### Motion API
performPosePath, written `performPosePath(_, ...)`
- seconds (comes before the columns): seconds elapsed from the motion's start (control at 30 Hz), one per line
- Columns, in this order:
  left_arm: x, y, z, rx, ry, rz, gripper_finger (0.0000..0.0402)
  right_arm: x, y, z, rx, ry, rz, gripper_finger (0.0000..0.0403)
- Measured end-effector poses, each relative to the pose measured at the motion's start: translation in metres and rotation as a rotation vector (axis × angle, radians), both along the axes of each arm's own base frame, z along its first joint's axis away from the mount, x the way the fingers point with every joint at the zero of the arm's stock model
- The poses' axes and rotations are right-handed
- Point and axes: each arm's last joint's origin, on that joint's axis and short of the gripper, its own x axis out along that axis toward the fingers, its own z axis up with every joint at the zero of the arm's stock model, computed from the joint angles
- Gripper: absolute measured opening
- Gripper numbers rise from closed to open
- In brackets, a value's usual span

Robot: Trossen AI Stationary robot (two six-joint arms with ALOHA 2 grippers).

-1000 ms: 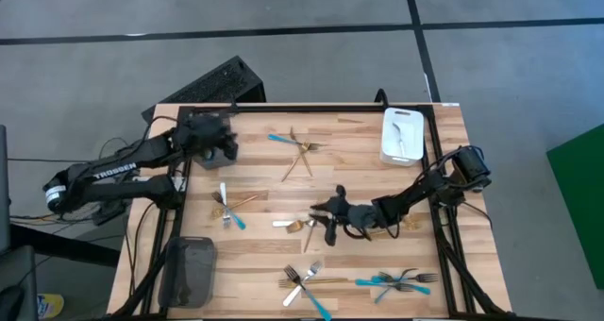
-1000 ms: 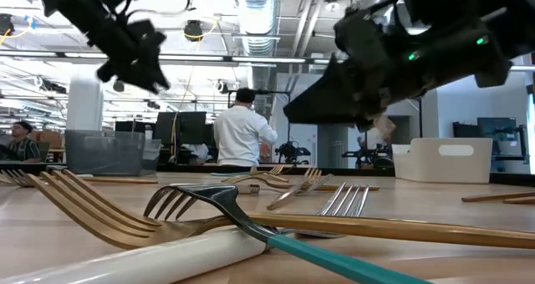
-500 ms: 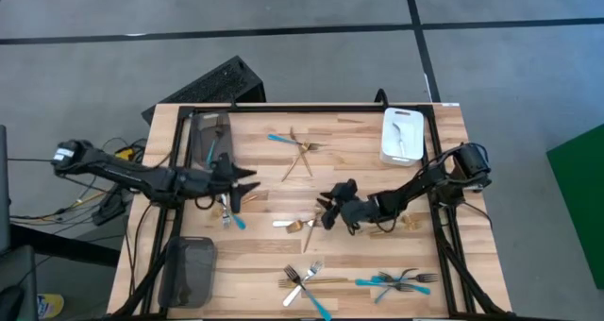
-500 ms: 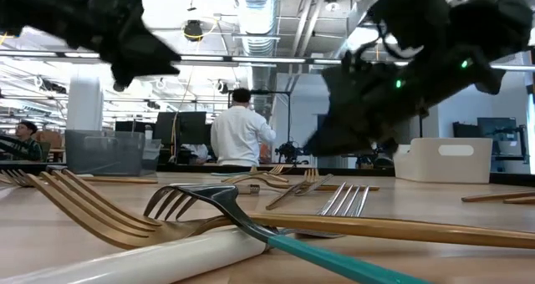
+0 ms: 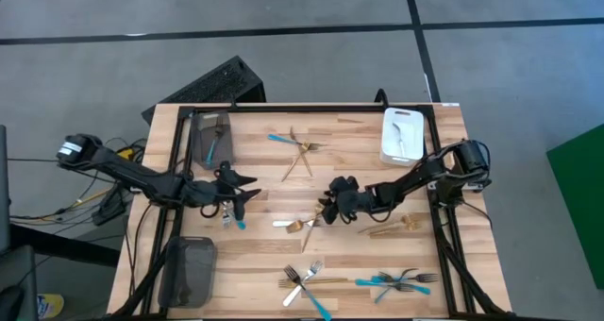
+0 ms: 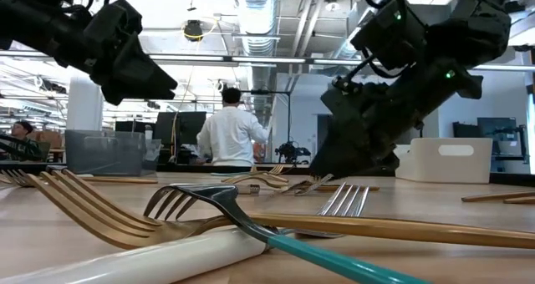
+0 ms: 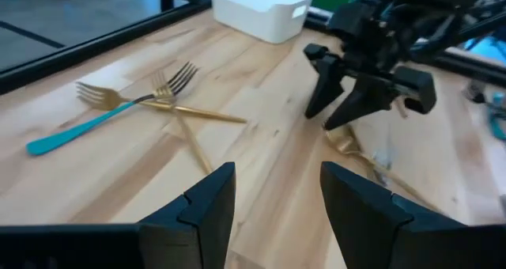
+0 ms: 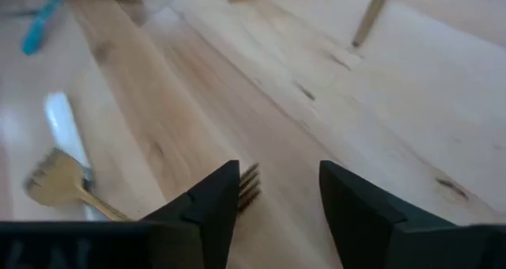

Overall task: Sort silverware by color (type)
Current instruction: Put the gold fork into the bottom black bin

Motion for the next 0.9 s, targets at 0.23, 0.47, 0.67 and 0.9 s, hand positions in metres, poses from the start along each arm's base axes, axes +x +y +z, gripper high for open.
performPosePath(0.23, 0.004, -0.001, -0.003, -0.013, -0.009, 0.014, 0.0174, 0.001, 0.002, 0.000, 0.071, 0.000, 0.079, 0.0195)
performPosePath(0.47, 0.005, -0.001, -0.005, -0.029, -0.004, 0.031, 0.0174, 0.000, 0.011, -0.001, 0.083, 0.004, 0.110, 0.0158)
performPosePath(0.67, 0.006, 0.000, -0.002, -0.029, -0.048, 0.083, 0.0174, 0.000, 0.015, 0.001, 0.081, -0.005, 0.143, 0.0069)
performPosePath(0.9, 0.019, -0.004, 0.000, 0.005, -0.126, 0.015, 0.0174, 0.011, 0.016, 0.018, -0.043, -0.168, 0.238, 0.0021)
